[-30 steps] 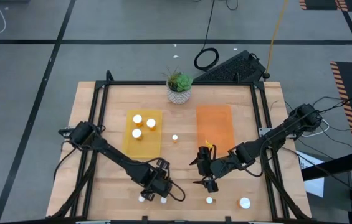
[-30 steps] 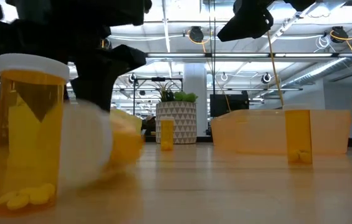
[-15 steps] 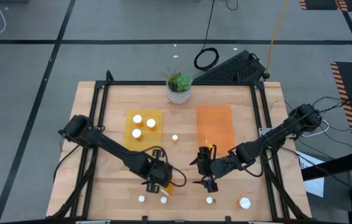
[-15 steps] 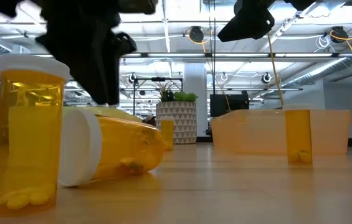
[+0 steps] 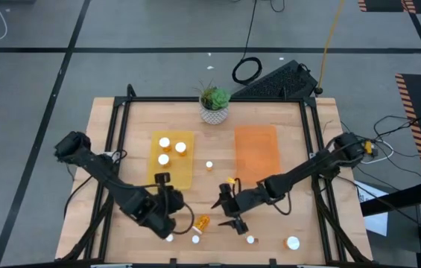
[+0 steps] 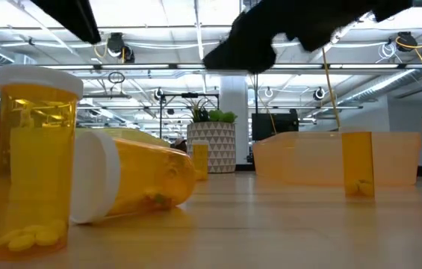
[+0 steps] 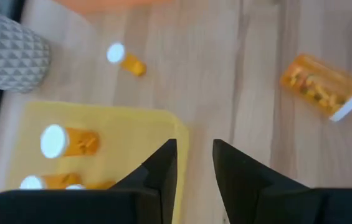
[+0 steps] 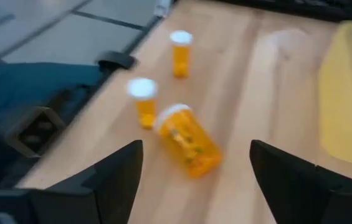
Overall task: Pick and place medicine bottles into bin by pill shape (circle, oval)
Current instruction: Put the large medicine bottle into the yellow bin
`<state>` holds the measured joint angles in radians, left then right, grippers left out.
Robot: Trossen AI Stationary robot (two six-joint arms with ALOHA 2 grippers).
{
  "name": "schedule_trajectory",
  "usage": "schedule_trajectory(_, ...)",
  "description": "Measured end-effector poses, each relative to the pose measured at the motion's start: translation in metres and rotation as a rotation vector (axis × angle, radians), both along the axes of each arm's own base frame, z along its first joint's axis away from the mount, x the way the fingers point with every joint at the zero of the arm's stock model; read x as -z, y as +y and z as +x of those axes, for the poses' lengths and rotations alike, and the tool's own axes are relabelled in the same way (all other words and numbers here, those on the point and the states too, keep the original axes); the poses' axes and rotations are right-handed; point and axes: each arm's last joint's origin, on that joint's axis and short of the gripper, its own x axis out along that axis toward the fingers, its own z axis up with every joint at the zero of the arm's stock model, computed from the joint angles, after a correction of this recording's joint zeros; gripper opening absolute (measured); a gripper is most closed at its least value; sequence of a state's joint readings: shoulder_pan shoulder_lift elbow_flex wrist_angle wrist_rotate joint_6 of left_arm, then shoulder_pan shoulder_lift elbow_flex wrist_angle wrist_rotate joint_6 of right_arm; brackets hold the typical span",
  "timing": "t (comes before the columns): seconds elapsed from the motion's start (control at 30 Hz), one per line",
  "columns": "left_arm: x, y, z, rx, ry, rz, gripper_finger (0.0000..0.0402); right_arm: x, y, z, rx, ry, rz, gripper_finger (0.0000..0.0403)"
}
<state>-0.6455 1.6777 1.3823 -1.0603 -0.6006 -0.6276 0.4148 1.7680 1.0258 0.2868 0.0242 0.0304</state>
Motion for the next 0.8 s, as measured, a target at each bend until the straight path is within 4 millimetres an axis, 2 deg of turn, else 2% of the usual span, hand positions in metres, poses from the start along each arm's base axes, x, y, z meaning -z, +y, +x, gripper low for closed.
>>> schedule_trajectory(0.2,0.005,0.001,-0.011,-0.046,-0.045,0.039,0.0106,0.006,-0.008,0.032,-0.051,0.066,-0.024,0.0289)
schedule_trajectory(0.4,0.023,0.009,-0.024,-0.087,-0.058,0.031,0.0106,0.021,-0.009,0.062,-0.177,0.118,-0.013,0.0308)
schedule_trajectory(0.57,0.029,0.014,-0.030,-0.090,-0.100,-0.007,0.0106,0.039,-0.009,0.071,-0.240,0.168,0.003,0.0308)
schedule_trajectory(0.8,0.026,0.012,-0.027,-0.057,-0.140,-0.028,0.0106,0.062,-0.014,0.076,-0.252,0.191,-0.037,0.0304)
